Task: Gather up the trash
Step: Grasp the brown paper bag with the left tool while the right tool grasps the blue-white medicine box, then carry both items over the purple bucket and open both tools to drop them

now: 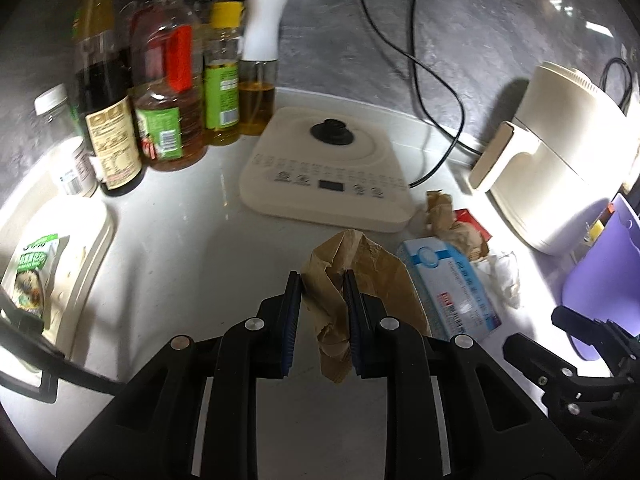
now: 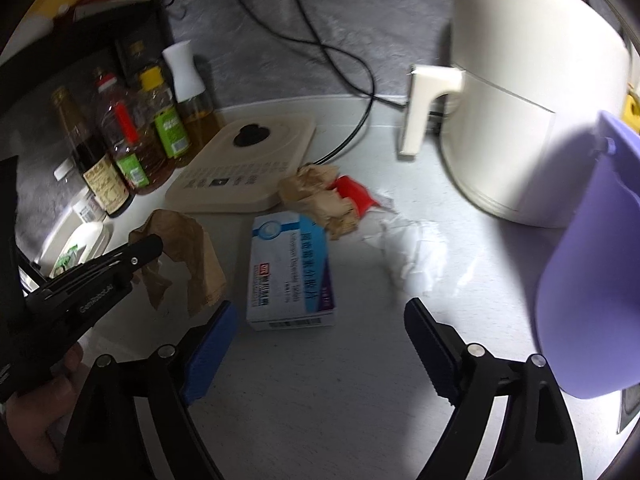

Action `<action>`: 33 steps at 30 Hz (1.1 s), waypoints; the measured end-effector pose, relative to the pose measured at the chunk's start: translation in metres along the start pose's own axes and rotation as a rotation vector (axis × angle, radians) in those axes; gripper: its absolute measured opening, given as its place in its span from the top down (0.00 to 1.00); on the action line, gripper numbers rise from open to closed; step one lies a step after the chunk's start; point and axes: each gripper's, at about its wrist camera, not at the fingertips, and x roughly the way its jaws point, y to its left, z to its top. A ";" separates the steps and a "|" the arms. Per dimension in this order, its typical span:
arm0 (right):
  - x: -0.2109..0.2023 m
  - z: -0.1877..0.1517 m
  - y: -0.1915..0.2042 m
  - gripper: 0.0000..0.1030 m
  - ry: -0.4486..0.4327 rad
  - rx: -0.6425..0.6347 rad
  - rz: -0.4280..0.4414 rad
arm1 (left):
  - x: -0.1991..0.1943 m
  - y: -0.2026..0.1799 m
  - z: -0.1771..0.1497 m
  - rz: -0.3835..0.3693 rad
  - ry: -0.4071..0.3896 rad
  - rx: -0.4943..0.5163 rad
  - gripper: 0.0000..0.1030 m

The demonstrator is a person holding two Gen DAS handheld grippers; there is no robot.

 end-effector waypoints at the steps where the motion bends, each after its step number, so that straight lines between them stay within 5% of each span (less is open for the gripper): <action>1: 0.004 0.000 0.002 0.15 0.004 -0.007 0.001 | 0.001 0.003 -0.002 0.004 0.002 -0.003 0.79; 12: 0.040 0.002 0.013 0.15 0.043 -0.041 0.014 | 0.011 0.008 -0.006 0.024 0.014 -0.007 0.79; 16: 0.050 0.002 0.015 0.39 0.056 -0.047 0.028 | 0.013 0.008 -0.007 0.030 0.023 -0.001 0.79; 33: -0.030 0.011 0.003 0.40 -0.102 -0.039 0.057 | -0.029 -0.023 0.023 -0.022 -0.070 0.040 0.79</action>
